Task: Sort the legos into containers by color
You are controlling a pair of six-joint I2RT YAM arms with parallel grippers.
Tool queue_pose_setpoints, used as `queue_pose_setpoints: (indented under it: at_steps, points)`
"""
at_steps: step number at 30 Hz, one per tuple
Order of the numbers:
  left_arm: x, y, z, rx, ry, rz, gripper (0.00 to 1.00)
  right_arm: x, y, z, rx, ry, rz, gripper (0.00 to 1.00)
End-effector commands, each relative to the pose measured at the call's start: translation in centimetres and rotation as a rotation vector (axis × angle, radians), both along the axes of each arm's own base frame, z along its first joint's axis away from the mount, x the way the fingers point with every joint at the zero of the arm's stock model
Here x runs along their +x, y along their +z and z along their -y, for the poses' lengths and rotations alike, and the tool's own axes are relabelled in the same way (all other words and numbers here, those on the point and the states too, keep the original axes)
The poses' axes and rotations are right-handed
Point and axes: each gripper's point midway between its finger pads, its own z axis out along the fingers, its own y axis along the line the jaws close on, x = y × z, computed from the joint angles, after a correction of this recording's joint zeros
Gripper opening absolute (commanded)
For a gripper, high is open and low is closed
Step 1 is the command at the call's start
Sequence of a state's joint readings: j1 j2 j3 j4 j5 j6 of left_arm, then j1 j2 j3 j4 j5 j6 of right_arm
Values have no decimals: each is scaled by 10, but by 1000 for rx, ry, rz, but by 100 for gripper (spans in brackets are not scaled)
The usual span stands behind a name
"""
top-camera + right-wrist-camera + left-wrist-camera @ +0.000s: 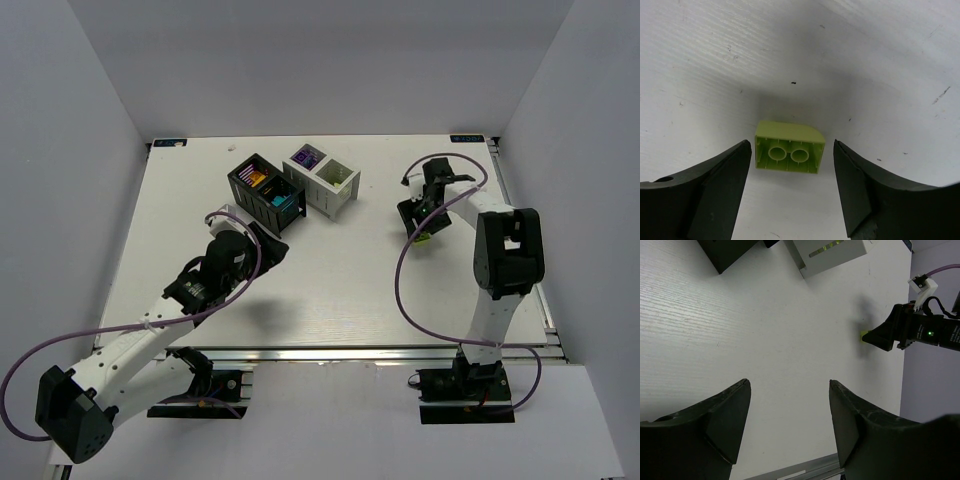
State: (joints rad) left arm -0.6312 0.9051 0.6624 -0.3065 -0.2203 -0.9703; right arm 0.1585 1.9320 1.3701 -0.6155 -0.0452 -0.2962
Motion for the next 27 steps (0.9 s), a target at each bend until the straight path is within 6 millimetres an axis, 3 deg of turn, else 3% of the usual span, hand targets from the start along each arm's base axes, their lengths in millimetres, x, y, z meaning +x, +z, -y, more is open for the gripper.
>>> queue_pose_setpoints:
  at_steps: [1, 8, 9, 11, 12, 15, 16, 24, 27]
  points:
    - [1, 1, -2, -2, 13, 5, 73, 1, -8, -1, -11, -24, 0, 71]
    - [1, 0, -3, 0, 17, 7, 73, -7, -15, -2, -10, -24, -21, 59]
    - [1, 0, -3, 1, 15, 5, 73, -5, -12, -2, -8, -23, -10, 51]
    - [1, -1, -3, 2, 15, 4, 73, -2, -4, -5, 7, -5, 18, 44]
    - [1, 0, -3, 2, 14, 7, 73, 0, 1, -6, 17, 0, 32, 31]
    - [2, -1, -1, -1, 11, 5, 73, 12, 32, -21, 96, 47, 119, 7]
    - [3, 0, -1, -3, 11, 8, 73, 14, 49, -32, 143, 77, 158, 4]
    - [4, 1, 0, 0, 8, 11, 73, 33, 160, -112, 354, 416, 518, 0]
    - [4, 2, 0, -5, 11, 14, 73, 40, 182, -143, 403, 467, 565, 0]
